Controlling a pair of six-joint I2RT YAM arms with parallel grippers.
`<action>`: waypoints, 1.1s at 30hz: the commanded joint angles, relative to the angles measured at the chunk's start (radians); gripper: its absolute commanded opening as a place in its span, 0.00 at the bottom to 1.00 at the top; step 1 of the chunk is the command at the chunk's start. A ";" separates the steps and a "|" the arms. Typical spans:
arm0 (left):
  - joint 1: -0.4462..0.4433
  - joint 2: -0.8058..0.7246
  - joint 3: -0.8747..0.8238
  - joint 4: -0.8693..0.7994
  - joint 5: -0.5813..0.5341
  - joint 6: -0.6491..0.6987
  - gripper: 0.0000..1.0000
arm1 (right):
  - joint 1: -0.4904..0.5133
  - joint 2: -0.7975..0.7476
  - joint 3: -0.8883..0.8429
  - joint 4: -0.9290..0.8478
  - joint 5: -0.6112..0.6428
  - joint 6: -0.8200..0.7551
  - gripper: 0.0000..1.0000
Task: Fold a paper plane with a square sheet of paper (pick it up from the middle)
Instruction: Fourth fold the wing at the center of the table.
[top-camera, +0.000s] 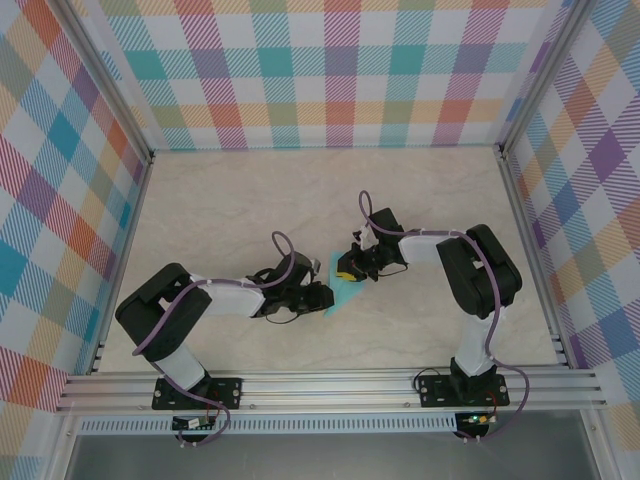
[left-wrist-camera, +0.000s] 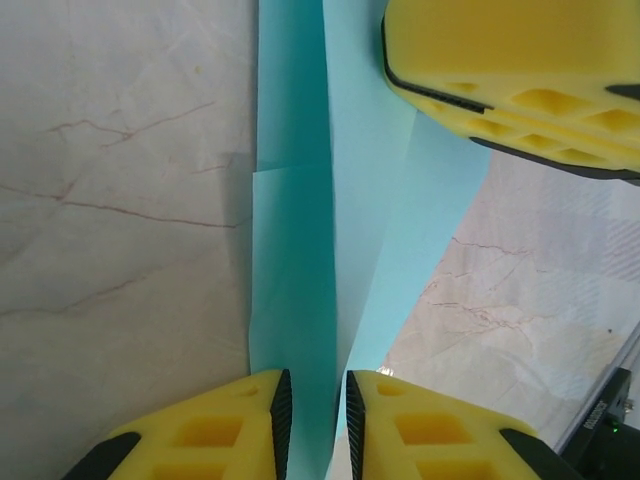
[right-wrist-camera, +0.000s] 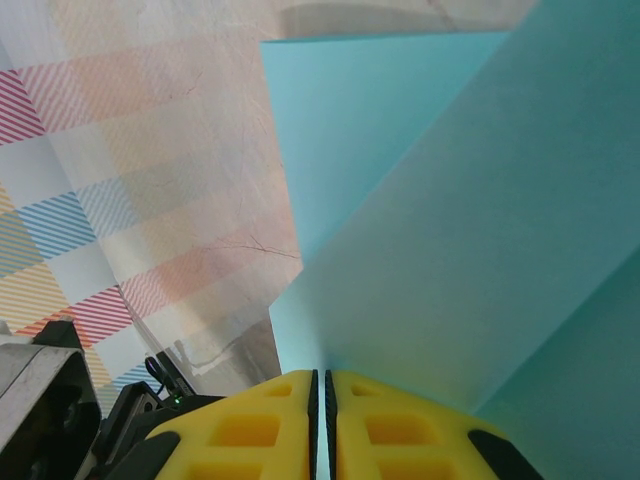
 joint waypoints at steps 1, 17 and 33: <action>-0.022 -0.002 0.020 -0.111 -0.050 0.049 0.22 | 0.008 0.015 0.022 -0.008 0.002 0.003 0.13; -0.016 -0.004 0.034 -0.114 -0.020 0.077 0.05 | 0.008 0.015 0.023 -0.015 0.006 -0.001 0.13; 0.046 0.049 -0.017 0.115 0.125 -0.061 0.04 | 0.026 -0.041 -0.015 0.031 -0.048 0.009 0.15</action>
